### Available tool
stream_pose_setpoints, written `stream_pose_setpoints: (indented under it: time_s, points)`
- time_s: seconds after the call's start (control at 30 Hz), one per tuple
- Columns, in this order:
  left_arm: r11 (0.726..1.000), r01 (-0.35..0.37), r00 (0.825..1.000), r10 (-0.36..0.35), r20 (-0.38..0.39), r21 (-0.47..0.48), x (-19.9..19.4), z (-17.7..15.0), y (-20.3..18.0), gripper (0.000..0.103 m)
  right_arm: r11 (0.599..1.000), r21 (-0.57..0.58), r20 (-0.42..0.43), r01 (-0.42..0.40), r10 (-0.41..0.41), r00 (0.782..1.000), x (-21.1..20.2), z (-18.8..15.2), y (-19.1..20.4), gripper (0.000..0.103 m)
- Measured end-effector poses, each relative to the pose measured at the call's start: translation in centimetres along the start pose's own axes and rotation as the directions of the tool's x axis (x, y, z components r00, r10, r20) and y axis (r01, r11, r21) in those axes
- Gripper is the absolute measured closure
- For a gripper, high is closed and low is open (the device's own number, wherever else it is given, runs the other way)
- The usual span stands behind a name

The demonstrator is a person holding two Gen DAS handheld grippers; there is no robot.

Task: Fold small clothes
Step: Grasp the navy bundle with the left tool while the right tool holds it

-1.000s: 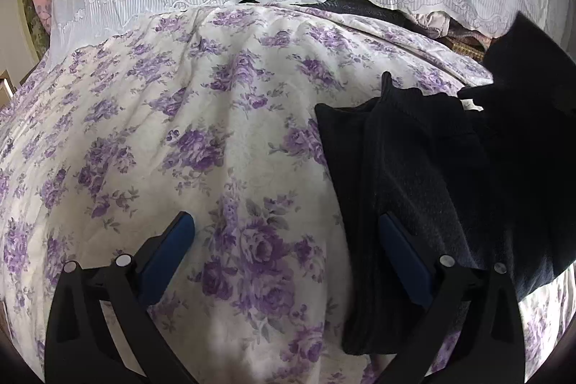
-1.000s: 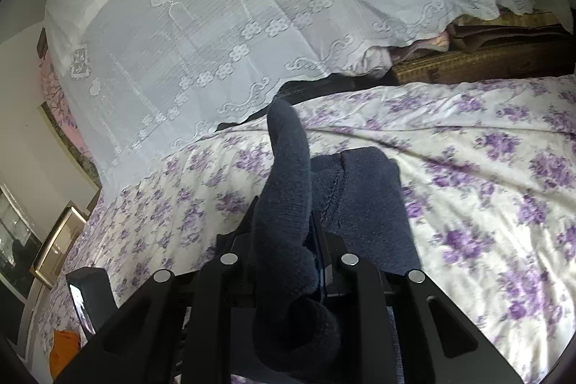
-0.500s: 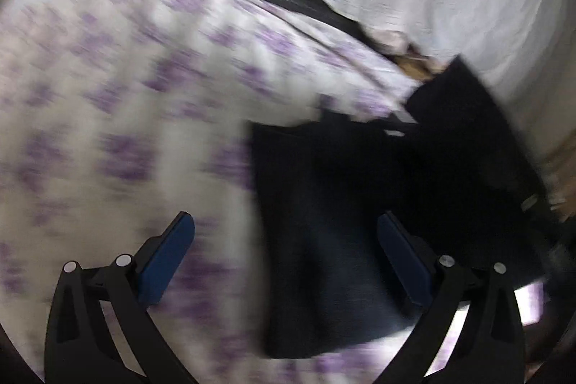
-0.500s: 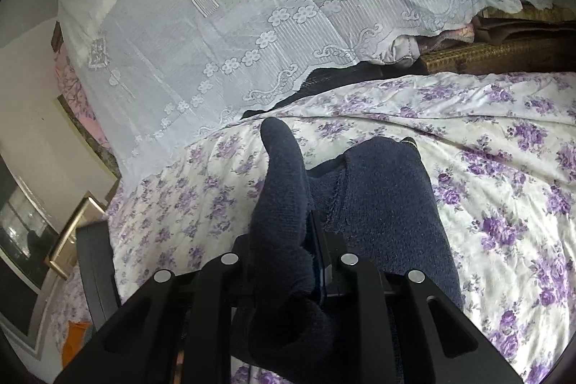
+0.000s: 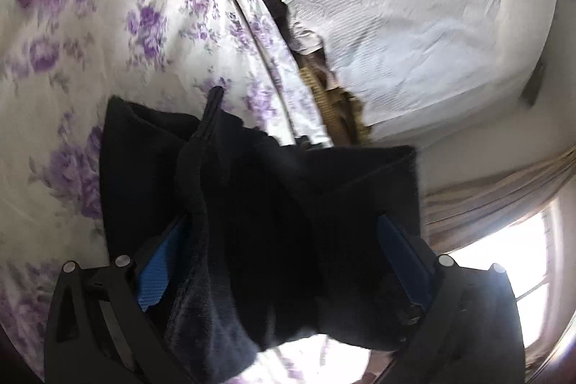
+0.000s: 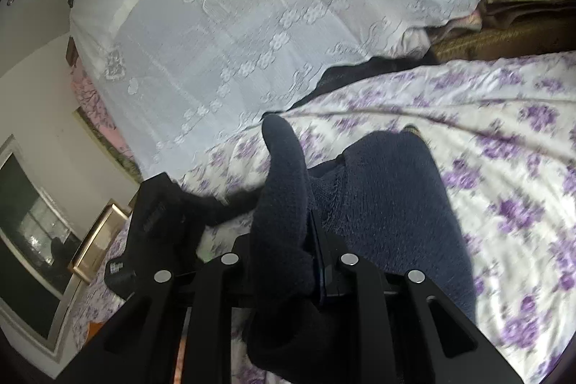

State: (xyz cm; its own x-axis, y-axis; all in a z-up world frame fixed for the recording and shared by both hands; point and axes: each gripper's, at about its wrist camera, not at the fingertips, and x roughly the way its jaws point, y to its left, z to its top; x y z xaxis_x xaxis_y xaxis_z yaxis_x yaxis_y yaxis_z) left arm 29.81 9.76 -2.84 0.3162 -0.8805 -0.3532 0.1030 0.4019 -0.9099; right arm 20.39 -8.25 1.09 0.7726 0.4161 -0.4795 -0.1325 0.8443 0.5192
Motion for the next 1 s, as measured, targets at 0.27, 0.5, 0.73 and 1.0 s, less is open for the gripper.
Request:
stream_pose_setpoints:
  time_s: [0.27,0.5,0.73,1.0]
  points:
    - [0.984,0.164,0.980,-0.155,-0.126,0.067,1.3,-1.3,-3.0,0.004,0.998,-0.054,-0.028,-0.014,0.012,1.000,0.4,-0.8,1.6,0.082]
    - [0.991,-0.072,0.993,0.082,-0.088,0.116,-0.9,-0.7,-4.0,0.004,0.999,-0.036,-0.021,-0.034,0.033,0.999,0.0,-0.4,1.3,0.084]
    - [0.978,-0.094,0.993,0.105,-0.053,0.187,-3.7,-1.2,-6.6,0.004,0.998,-0.014,-0.033,-0.055,0.055,0.998,0.6,-0.7,1.1,0.084]
    - [0.990,0.107,0.985,-0.119,-0.123,-0.095,1.6,-1.0,-0.8,0.004,0.998,-0.036,-0.062,-0.046,0.044,0.997,0.5,-1.0,0.9,0.084]
